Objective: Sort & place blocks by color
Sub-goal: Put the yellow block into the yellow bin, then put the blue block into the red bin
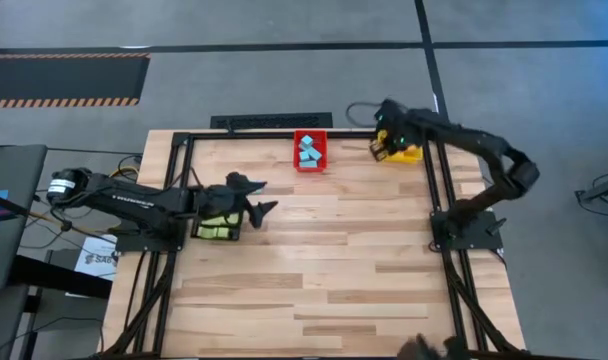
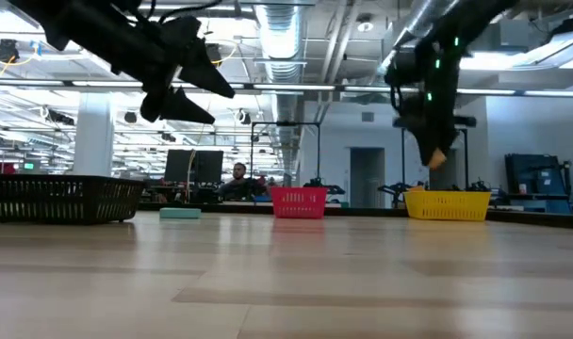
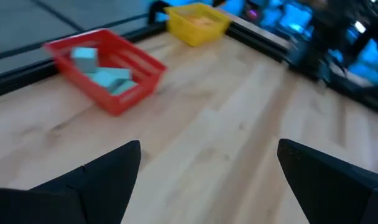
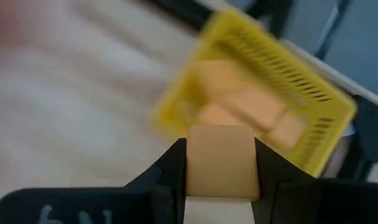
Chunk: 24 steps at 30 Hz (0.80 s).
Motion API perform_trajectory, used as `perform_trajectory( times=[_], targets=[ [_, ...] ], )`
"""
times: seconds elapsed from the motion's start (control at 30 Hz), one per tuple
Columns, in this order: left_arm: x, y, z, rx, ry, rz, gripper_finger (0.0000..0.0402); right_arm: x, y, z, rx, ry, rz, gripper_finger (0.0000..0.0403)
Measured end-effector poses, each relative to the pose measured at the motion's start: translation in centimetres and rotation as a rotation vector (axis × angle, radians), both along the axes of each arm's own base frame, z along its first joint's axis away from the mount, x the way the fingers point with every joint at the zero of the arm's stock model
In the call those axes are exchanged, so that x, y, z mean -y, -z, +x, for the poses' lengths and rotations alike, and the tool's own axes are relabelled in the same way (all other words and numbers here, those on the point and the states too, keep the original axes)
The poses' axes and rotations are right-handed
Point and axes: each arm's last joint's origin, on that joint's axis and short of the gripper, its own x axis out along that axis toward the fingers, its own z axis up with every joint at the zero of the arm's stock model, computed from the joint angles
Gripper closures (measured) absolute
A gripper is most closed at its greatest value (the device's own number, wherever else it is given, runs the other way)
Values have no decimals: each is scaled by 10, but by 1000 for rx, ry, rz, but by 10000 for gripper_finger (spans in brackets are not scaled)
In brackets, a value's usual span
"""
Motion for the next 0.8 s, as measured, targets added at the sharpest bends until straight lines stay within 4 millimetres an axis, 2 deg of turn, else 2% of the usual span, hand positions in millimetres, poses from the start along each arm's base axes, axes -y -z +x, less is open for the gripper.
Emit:
perform_trajectory(
  times=[0.1,0.2,0.4,0.57,0.63,0.8],
  targets=[
    [-6,0,-1,27,-71,-51,36,37,18,-22,-38,55,32,281],
    [-9,1,-1,44,-116,-92,36,60,35,-38,-73,74,75,281],
    [-9,1,-2,78,-179,-150,36,76,63,-45,-138,31,151,281],
    [-9,1,-2,85,-181,-164,36,77,66,-44,-146,29,162,281],
    [-9,1,-1,82,-161,-173,36,76,66,-42,-147,22,162,259],
    [-8,4,-2,46,-132,-186,36,73,66,-42,-157,16,179,143]
  ],
)
